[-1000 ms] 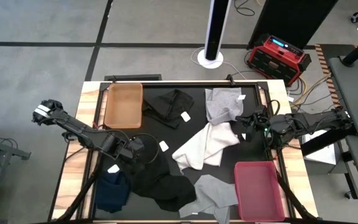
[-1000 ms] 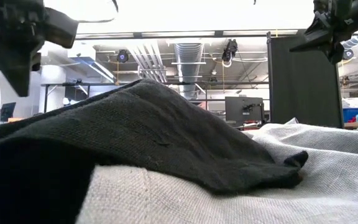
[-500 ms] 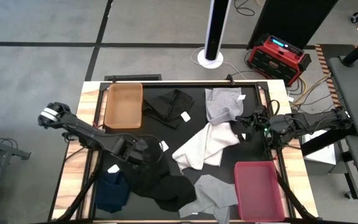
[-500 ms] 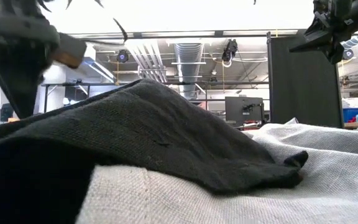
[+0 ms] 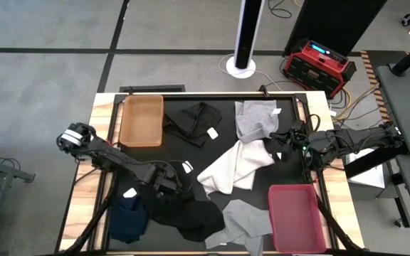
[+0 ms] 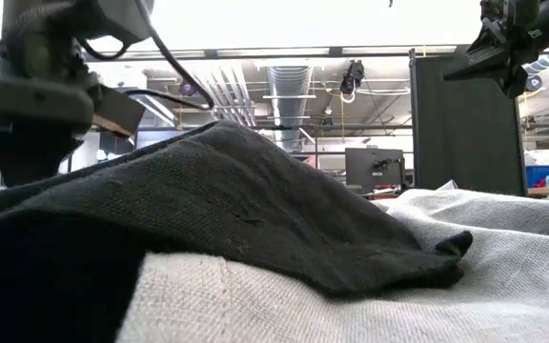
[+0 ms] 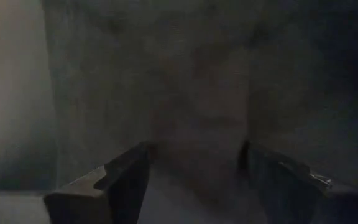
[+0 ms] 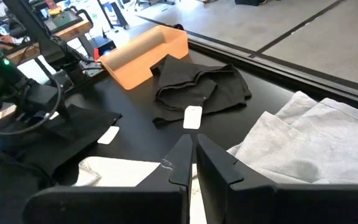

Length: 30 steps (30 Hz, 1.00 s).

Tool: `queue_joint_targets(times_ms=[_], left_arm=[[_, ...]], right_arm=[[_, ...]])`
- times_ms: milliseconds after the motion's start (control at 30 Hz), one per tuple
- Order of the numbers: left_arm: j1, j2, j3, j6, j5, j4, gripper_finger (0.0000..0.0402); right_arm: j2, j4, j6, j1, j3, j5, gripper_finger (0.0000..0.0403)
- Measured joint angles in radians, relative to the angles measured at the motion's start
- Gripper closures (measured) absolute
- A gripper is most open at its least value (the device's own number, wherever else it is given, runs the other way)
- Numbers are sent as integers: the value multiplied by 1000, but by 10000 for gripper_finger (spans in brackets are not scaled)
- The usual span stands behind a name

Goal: Sort towels by color in basket
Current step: Put the bottom black towel into the orange bin

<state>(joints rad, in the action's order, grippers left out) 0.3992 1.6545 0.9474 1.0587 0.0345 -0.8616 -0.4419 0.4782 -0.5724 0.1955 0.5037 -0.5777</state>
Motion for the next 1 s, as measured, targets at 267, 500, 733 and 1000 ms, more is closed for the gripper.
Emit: queue_joint_targets(times_ms=[267,500,733,1000], left_arm=[[1,47,0,-82,4,31,219],[1,42,0,-115,5,31,383],[7,-31,1,-116,9,31,400],[21,-211,1,-161,137,27,401]], right_arm=[[0,4,5,0,0,0,390],[0,7,7,0,-1,0,390],[0,13,7,0,-1,0,390],[0,14,7,0,-8,0,390]])
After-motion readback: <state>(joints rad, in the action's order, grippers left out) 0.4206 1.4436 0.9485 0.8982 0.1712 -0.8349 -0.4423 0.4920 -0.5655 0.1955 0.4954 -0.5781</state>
